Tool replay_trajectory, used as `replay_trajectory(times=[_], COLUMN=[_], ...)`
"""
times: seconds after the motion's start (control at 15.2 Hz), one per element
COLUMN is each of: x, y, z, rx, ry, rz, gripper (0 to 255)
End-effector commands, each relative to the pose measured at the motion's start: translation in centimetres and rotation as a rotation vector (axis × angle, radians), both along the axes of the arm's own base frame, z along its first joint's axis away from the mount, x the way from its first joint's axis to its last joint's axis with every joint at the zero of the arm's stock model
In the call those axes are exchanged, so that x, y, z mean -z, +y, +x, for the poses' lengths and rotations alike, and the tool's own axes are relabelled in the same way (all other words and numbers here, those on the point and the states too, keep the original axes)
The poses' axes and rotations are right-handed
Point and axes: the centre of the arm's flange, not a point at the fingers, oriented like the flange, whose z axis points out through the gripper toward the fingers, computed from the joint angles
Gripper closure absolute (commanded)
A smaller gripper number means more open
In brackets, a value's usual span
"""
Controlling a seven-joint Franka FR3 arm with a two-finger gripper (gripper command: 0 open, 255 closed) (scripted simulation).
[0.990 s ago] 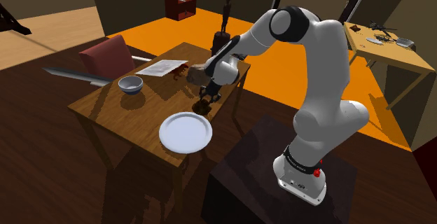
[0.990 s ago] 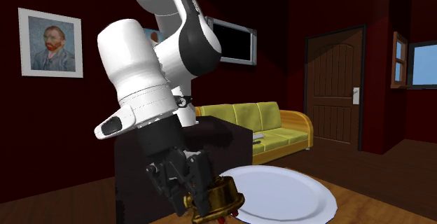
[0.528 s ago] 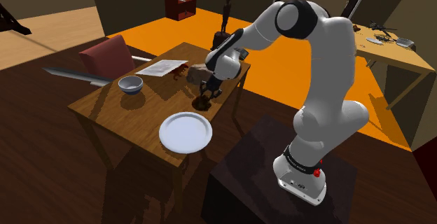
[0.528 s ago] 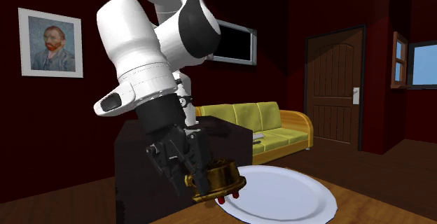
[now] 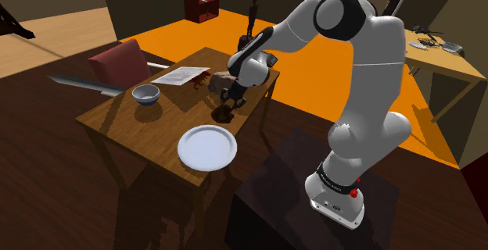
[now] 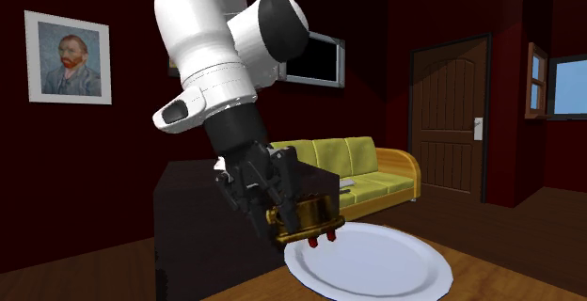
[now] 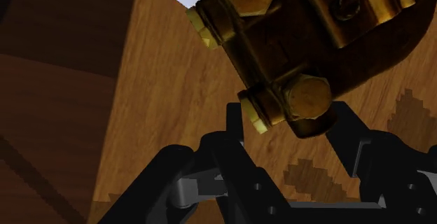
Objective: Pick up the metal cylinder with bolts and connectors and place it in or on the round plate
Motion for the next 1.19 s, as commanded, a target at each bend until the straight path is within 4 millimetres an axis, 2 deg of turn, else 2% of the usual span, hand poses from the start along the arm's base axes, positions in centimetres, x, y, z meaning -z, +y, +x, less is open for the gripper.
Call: replay_trajectory(times=[0.0,0.59,0.66,0.73,0.86,0.99,1.06,1.12], x=[0.1,0.3,0.4,0.4,-0.4,-1.1,-1.4,-0.9], y=[2.4,13.8,12.4,12.4,13.0,14.6,15.4,15.6], z=[-0.7,-3.8,-3.4,-3.4,0.4,3.9,5.1,5.1], rx=[0.000,0.000,-0.001,-0.001,-0.278,-0.555,-0.663,-0.663], ry=[0.000,0.000,0.000,0.000,-0.013,-0.026,-0.031,-0.031], rz=[0.000,0.000,0.000,0.000,-0.050,-0.101,-0.120,-0.120], gripper=[255,255,255,0,0,0,0,0])
